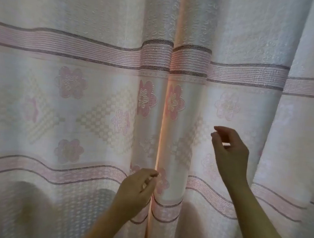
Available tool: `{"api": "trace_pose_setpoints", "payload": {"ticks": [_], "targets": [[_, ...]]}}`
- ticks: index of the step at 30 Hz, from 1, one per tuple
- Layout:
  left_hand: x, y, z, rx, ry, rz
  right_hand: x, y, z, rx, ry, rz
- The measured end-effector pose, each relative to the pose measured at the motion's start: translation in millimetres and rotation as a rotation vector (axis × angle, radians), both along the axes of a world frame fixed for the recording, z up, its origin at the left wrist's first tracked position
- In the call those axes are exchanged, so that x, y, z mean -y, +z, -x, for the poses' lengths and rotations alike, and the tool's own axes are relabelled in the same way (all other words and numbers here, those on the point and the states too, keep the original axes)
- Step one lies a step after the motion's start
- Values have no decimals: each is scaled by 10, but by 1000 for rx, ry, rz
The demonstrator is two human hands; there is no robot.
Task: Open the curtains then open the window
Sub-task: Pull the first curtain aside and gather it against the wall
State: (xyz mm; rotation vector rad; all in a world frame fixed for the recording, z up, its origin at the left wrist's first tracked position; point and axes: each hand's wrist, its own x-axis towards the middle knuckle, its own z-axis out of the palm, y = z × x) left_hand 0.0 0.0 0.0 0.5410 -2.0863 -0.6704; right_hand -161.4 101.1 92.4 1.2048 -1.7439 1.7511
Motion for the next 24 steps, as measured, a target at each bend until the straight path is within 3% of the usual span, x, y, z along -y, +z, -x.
{"api": "trace_pose_setpoints", "payload": {"ticks": [2,4,7,12,18,24], "targets": [[-19,118,106,-28,-25,-39,13,202,8,-63,-51,40],[-43,198,268,-31,-21,48,73,389,4,-144,-82,51],[-18,195,495,21,128,165,246,459,-29,-281,-151,-1],[98,1,687,98,191,70,472,579,-64,-553,-420,12],[212,3,782,87,149,4,662,791,-211,-311,-293,-149],[191,55,922,55,-14,-32,639,846,-142,-276,-302,-138]]}}
